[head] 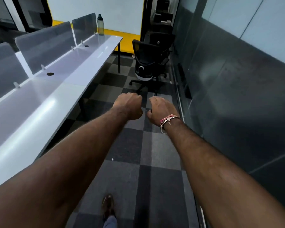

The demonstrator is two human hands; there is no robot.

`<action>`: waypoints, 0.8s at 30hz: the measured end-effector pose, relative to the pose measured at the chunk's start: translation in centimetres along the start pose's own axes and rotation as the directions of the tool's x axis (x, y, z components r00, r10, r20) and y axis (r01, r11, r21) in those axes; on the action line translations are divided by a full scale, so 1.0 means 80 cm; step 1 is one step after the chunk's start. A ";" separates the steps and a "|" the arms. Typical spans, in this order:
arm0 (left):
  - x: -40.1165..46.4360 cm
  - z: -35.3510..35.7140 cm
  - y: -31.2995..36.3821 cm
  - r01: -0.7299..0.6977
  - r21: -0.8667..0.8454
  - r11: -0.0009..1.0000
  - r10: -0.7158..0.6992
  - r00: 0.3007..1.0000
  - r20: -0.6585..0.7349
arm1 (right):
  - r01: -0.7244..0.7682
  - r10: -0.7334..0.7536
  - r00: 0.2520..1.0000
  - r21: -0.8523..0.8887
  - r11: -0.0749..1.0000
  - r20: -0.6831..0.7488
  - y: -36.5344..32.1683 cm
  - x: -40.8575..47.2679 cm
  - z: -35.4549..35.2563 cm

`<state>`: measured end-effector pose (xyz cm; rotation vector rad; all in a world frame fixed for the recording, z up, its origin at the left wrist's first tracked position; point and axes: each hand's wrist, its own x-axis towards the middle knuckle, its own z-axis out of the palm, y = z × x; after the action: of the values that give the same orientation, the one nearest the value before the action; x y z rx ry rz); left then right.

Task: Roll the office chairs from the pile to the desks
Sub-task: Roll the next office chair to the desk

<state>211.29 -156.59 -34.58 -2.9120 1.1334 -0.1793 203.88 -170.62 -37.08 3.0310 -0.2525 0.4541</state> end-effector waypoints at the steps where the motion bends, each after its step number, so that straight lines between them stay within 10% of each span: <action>1: 0.026 0.008 -0.012 -0.012 0.007 1.000 0.012 1.000 0.001 | -0.002 0.002 1.000 -0.003 1.000 0.009 0.004 0.027 0.014; 24: 0.627 0.077 -0.257 -0.123 0.024 0.992 0.122 0.992 0.033 | -0.143 0.142 0.990 0.068 0.987 0.016 0.100 0.636 0.227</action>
<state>262.45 -175.44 -34.53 -2.8009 1.2900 -0.1441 255.65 -187.85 -39.04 3.0968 -0.4666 0.4643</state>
